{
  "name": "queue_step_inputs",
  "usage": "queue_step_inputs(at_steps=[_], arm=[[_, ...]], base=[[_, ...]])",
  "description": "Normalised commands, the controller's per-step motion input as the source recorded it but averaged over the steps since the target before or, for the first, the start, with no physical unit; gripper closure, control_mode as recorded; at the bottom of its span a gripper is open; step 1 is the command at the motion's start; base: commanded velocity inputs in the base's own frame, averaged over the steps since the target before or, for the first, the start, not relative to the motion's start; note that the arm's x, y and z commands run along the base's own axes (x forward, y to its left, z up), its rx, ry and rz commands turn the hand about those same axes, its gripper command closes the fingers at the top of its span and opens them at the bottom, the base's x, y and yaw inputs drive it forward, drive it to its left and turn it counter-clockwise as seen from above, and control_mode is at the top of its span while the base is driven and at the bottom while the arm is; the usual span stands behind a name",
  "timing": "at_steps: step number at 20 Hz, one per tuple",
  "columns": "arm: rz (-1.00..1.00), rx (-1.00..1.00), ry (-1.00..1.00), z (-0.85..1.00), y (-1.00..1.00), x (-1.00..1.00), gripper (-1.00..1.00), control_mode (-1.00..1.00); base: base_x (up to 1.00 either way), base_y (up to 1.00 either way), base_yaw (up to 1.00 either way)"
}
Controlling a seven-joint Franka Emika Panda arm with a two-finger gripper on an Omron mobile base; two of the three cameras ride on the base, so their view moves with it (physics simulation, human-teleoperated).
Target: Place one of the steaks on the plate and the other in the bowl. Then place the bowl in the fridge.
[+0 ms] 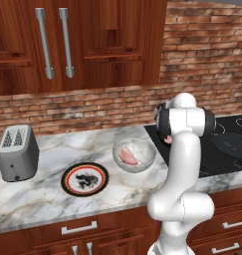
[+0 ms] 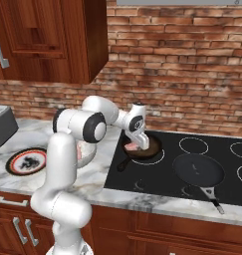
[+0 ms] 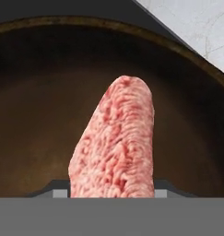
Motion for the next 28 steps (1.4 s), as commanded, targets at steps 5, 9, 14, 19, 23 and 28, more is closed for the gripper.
queue_step_inputs(at_steps=[5,9,14,19,23,28], arm=[[0.0,0.01,-0.07,0.12,-0.01,-0.33,1.0,-1.0],[0.0,0.0,-0.09,0.57,0.03,-0.84,1.0,-1.0],[0.0,0.03,-0.07,0.83,0.0,-0.96,1.0,-1.0],[0.06,0.08,0.0,0.82,0.05,-0.98,1.0,-1.0],[0.14,0.02,0.0,0.74,0.32,-0.96,1.0,-1.0],[0.07,0.01,0.01,0.6,0.55,-0.95,1.0,-1.0]], base=[[0.0,0.0,0.0],[0.0,0.0,0.0],[0.0,0.0,0.0],[0.0,0.0,0.0],[0.0,0.0,0.0],[0.0,0.0,0.0]])
